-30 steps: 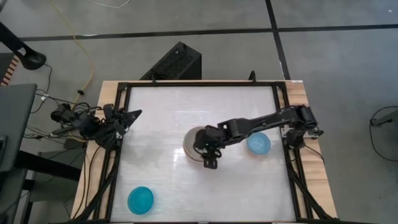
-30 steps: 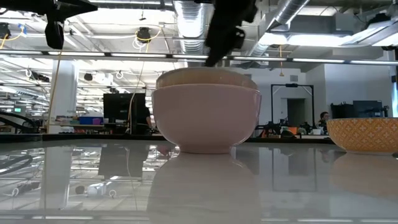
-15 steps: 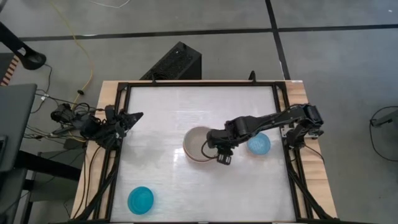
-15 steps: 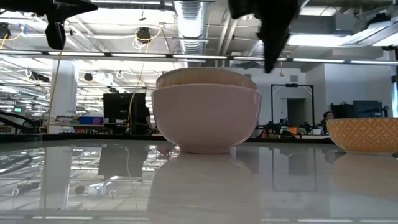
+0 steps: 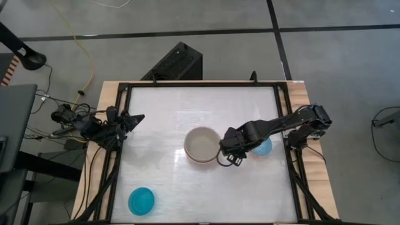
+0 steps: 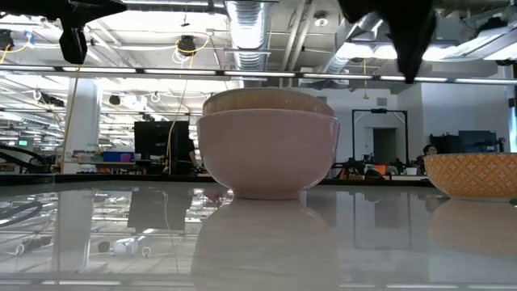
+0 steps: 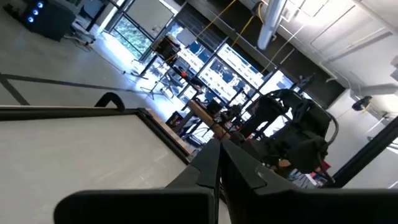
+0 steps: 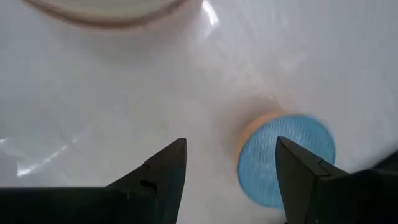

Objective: Nest bowls inside each other
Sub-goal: Stack the orange bowl on top of the gray bowl

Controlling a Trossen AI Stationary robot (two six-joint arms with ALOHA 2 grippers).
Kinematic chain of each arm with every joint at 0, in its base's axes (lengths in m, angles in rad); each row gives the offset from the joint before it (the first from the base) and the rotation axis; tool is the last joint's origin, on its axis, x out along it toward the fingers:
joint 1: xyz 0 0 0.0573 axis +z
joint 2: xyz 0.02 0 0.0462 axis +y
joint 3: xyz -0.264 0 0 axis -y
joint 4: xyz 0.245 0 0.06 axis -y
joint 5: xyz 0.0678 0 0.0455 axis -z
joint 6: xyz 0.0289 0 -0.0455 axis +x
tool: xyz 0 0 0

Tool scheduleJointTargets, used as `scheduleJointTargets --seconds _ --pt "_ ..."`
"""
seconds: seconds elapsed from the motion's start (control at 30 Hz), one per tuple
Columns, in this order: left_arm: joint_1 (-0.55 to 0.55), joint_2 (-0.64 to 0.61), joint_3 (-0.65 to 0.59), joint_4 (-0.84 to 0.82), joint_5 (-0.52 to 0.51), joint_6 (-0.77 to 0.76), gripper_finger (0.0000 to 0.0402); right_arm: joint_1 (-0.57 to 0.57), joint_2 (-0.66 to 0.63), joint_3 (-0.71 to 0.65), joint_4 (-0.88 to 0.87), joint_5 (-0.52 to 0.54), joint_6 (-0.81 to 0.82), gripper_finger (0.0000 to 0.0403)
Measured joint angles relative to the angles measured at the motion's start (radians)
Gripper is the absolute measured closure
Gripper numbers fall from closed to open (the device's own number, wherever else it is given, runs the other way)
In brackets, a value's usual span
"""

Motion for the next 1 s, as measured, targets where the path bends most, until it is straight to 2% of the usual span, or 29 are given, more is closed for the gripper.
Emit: scheduleJointTargets --seconds 0.1,0.2,0.37,0.5,0.67,0.8,1.0 --pt "0.000 0.000 0.000 0.000 0.041 -0.019 0.0401 0.036 -0.053 -0.094 0.006 -0.028 0.086 0.0192" --pt "0.000 0.000 0.000 -0.033 0.149 -0.049 0.0401 0.071 -0.135 -0.209 0.072 -0.046 0.152 0.0192" --pt "0.000 0.000 0.000 -0.217 0.274 -0.212 0.0401 0.111 -0.290 -0.401 0.240 -0.049 0.246 0.0192" --pt "0.000 0.000 0.000 -0.339 0.284 -0.307 0.0401 0.118 -0.393 -0.542 0.323 -0.049 0.281 0.0192" --pt "0.000 0.000 0.000 -0.347 0.277 -0.314 0.0401 0.116 -0.470 -0.684 0.444 -0.064 0.284 0.0192" --pt "0.000 0.000 0.000 -0.366 0.291 -0.347 0.0401 0.114 -0.483 -0.772 0.555 -0.082 0.284 0.0192" --pt "0.000 0.000 0.000 -0.418 0.323 -0.404 0.0401 0.094 -0.456 -0.842 0.591 -0.082 0.272 0.0206"
